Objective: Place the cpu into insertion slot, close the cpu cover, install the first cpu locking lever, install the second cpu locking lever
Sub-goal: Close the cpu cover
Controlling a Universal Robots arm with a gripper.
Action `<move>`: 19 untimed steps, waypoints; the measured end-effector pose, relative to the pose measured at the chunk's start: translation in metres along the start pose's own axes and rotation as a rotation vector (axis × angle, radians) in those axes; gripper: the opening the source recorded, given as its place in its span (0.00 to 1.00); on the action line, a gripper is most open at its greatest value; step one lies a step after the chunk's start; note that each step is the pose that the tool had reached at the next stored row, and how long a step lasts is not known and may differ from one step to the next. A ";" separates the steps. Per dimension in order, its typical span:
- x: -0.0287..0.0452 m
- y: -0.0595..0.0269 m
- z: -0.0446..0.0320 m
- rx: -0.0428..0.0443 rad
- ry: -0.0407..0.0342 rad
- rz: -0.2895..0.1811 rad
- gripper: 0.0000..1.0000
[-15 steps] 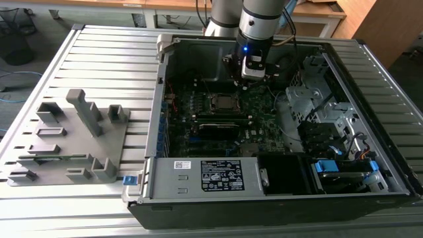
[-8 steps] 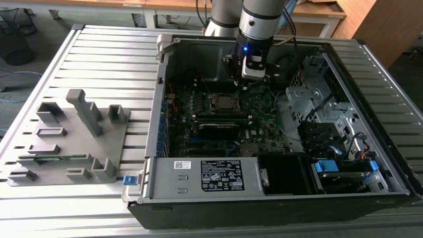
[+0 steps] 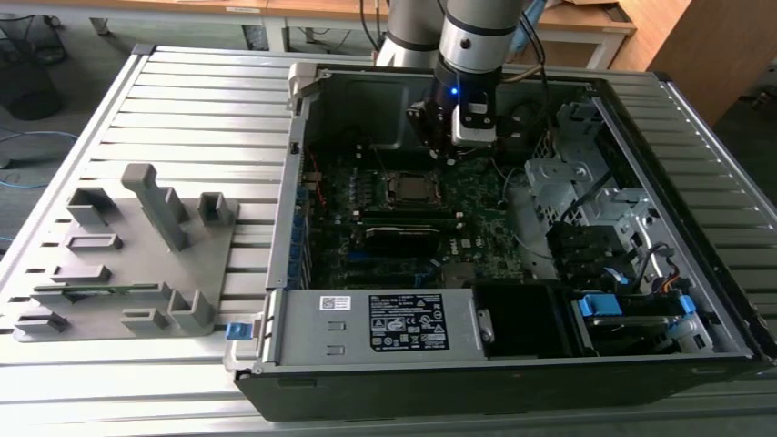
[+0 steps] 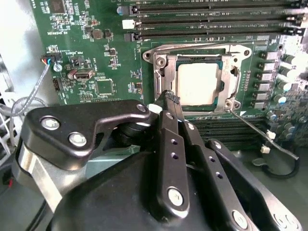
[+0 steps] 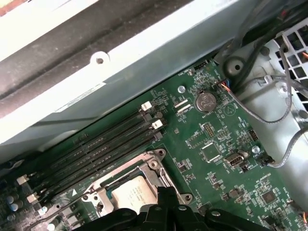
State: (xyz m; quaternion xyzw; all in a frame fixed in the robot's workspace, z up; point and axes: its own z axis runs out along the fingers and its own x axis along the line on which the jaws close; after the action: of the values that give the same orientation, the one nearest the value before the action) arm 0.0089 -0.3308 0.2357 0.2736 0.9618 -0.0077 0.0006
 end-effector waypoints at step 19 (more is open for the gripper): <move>0.0035 -0.0017 0.0005 0.0010 -0.0036 -0.004 0.11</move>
State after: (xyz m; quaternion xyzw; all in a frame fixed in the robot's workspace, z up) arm 0.0051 -0.3305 0.2353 0.2717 0.9623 -0.0087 0.0022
